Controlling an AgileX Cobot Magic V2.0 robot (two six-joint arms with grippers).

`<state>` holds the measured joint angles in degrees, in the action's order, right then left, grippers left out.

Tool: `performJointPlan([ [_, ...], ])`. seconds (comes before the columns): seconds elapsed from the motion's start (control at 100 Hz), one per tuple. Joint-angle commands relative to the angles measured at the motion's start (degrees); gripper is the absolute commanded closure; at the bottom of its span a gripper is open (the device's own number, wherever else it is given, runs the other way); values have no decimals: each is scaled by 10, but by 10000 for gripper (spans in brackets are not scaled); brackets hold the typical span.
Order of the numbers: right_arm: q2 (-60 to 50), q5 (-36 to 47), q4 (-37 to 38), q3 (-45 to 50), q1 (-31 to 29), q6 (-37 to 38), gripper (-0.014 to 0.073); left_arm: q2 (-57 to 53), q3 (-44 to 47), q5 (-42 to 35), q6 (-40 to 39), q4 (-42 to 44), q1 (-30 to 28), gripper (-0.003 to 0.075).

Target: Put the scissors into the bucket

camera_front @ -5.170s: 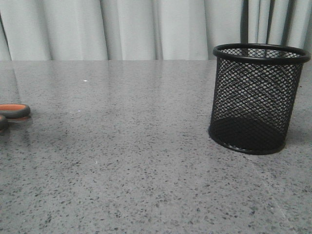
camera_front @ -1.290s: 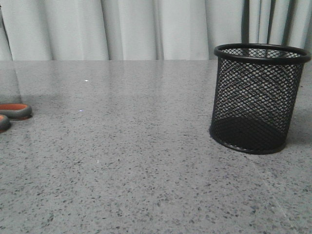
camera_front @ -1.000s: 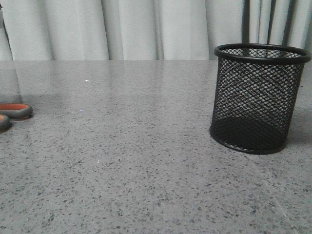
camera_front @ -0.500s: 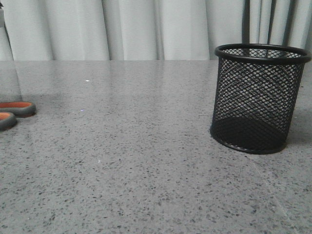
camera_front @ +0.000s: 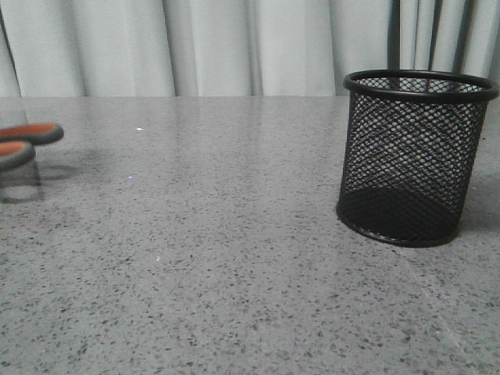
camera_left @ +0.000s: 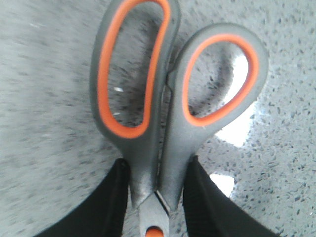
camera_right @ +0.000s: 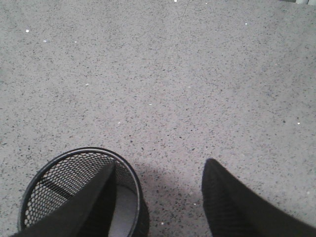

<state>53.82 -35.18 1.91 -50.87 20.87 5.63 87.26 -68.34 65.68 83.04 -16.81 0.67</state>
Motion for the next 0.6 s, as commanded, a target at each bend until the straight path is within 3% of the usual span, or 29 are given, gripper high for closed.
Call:
performJointPlan([
  [0.0, -4, 36, -19, -19, 0, -3, 242, -46, -18, -20, -8, -35, 3, 680],
  [0.16, -4, 39, -113, -19, 2, -43, 242, -98, -18, -53, -8, -96, 3, 680],
  [0.43, -2, 56, -540, -21, 57, -328, 230, -182, -18, -97, -8, -166, 63, 680],
  [0.59, -1, 85, -682, -24, 66, -398, 97, -215, -18, -107, -8, -168, 123, 680],
])
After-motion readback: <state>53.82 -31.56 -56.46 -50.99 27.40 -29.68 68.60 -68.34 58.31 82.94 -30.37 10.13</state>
